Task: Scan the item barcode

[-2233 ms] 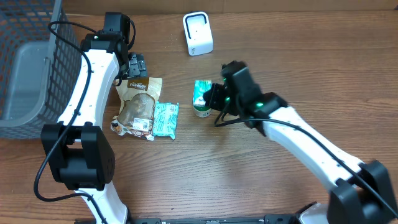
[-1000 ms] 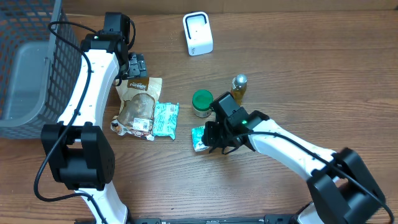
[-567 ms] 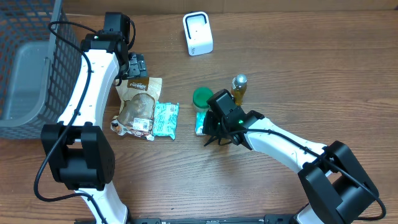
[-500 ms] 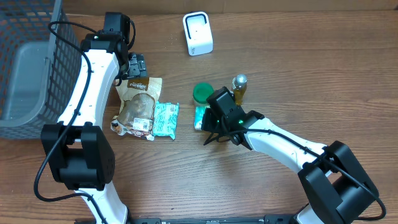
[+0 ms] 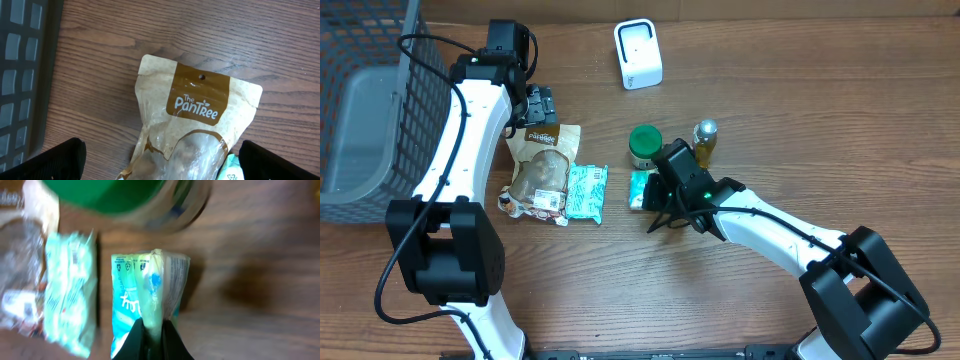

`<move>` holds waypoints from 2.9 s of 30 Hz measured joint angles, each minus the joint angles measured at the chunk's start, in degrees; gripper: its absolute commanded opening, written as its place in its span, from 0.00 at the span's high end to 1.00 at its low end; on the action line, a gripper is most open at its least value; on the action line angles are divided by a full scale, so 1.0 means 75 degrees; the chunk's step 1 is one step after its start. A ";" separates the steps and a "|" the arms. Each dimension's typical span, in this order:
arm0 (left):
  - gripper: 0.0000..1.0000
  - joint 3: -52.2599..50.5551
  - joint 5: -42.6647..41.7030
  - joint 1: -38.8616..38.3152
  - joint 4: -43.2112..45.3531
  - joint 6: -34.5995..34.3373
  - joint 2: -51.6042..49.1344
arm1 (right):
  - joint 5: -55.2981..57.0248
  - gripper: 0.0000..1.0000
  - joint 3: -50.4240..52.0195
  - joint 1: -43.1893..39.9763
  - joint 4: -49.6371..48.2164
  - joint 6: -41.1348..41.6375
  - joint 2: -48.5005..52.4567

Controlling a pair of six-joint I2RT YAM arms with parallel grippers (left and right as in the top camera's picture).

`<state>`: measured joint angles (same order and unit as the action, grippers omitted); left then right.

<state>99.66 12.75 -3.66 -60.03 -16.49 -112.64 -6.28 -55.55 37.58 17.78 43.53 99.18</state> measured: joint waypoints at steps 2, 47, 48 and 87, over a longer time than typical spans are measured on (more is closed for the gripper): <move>0.00 0.0000 0.0000 0.0000 0.0000 0.0000 0.0000 | -0.0393 0.92 0.0000 0.0000 0.0277 -0.0006 0.0000; 0.00 0.0000 0.0000 0.0000 0.0000 -0.0003 0.0000 | -0.1049 0.73 0.0003 0.0195 0.0979 -0.0012 0.0000; 0.00 0.0000 0.0000 0.0000 0.0000 -0.0003 0.0000 | -0.1049 0.73 0.0003 0.0195 0.0976 -0.0009 0.0000; 0.00 0.0000 0.0000 0.0000 0.0000 0.0000 0.0000 | 0.0839 0.64 -0.2576 0.1577 0.4223 -0.1652 0.1457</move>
<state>99.66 12.75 -3.66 -60.03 -16.49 -112.64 0.01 -74.87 49.41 49.45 31.14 110.10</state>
